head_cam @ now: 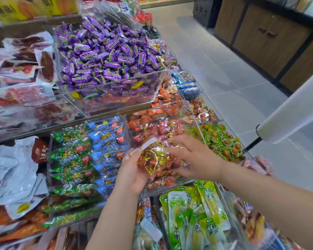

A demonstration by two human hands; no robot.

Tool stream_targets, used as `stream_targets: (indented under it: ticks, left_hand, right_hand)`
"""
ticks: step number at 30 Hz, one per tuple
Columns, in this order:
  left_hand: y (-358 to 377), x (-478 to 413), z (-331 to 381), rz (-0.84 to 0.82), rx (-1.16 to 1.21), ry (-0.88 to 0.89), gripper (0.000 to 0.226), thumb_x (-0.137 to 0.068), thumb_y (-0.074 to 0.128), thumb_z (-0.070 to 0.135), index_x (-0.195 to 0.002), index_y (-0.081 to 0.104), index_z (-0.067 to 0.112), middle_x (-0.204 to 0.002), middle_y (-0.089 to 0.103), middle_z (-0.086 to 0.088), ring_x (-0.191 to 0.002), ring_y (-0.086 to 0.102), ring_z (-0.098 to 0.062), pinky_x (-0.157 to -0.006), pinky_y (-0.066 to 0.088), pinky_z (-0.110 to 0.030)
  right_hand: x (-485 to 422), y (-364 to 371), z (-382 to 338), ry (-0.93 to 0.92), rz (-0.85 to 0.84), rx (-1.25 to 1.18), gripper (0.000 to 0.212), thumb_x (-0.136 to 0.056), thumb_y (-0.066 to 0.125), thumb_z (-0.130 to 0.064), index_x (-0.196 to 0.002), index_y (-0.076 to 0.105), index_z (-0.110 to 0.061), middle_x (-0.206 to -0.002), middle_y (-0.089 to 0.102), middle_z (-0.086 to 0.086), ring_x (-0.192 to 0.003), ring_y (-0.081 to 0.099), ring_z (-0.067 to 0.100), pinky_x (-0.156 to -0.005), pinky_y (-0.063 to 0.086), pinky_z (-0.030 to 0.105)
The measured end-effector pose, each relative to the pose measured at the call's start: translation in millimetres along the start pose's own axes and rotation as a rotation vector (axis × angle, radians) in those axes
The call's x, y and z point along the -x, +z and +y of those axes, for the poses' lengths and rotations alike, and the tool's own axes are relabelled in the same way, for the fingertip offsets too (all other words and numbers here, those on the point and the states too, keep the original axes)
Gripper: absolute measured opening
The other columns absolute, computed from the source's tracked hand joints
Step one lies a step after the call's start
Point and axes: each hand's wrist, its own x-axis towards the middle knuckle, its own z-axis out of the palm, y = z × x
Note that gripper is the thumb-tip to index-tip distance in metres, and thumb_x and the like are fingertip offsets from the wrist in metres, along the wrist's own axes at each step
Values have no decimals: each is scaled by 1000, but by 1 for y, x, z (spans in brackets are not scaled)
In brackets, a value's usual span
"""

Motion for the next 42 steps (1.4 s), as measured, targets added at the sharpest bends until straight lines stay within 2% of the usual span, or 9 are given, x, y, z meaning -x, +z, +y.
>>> stream_targets:
  ticks: [5, 8, 11, 14, 16, 21, 29, 36, 42]
  left_hand:
    - [15, 9, -7, -85, -164, -84, 36, -98, 51, 30, -124, 52, 4, -99, 66, -16, -79, 66, -28, -69, 56, -44]
    - [7, 10, -3, 121, -881, 240, 46, -92, 51, 53, -116, 59, 15, -92, 67, 4, -79, 65, -13, -66, 56, -31]
    - [-19, -4, 5, 451, -1635, 806, 54, -89, 51, 56, -127, 54, 18, -124, 59, -1, -113, 52, -20, -90, 46, -37]
    - [-36, -23, 9, 488, -1951, 576, 90, -86, 51, 60, -153, 13, 12, -161, 12, -9, -148, 0, -33, -117, 10, -49]
    - [-39, -32, 6, 476, -1965, 447, 97, -87, 49, 60, -153, -4, 13, -162, -3, -10, -148, -11, -32, -117, 0, -50]
    - [-42, -40, 4, 497, -1951, 468, 88, -89, 45, 52, -153, -1, 14, -162, 0, -10, -148, -6, -30, -118, 3, -52]
    - [-44, -43, 0, 516, -1954, 493, 89, -89, 45, 53, -153, -2, 12, -162, -2, -11, -148, -7, -29, -117, 1, -52]
    - [-46, -45, -1, 518, -1967, 514, 90, -89, 45, 54, -153, -2, 12, -162, -3, -11, -148, -7, -29, -117, -1, -51]
    - [-48, -45, -3, 518, -1974, 528, 88, -90, 42, 54, -153, -1, 12, -162, -2, -11, -148, -6, -30, -117, -1, -52]
  right_hand:
    - [0, -1, -19, -46, 46, 84, 39, -77, 74, -22, -115, 68, -15, -109, 70, 8, -89, 70, 26, -69, 59, 40]
    - [1, -18, -12, 262, -41, -84, 34, -89, 54, -23, -122, 61, -24, -97, 72, 1, -75, 67, 18, -59, 52, 26]
    - [-3, -40, 14, 562, -267, -161, 32, -91, 55, -27, -124, 56, -29, -93, 70, -4, -67, 58, 9, -62, 48, 25]
    - [-12, -51, 30, 552, -568, -42, 26, -87, 55, -20, -113, 58, -26, -90, 65, -5, -78, 57, 16, -69, 49, 29]
    - [-21, -43, 28, 515, -798, 9, 28, -84, 53, -13, -111, 57, -20, -93, 62, -2, -89, 60, 21, -72, 51, 32]
    - [-18, 16, 21, 455, -1037, 133, 43, -85, 47, -3, -127, 53, -13, -120, 59, 8, -105, 58, 27, -75, 49, 34]
    - [-5, 60, 28, 526, -1022, 197, 34, -85, 59, -38, -110, 61, -16, -96, 63, 5, -83, 56, 24, -63, 44, 30]
    - [-14, 72, 30, 623, -1004, 222, 38, -86, 49, -1, -118, 60, -18, -103, 61, 4, -83, 54, 24, -63, 45, 31]
    - [-5, 62, 35, 614, -1009, 60, 39, -83, 59, -43, -106, 62, -12, -95, 62, 6, -86, 58, 25, -69, 50, 32]
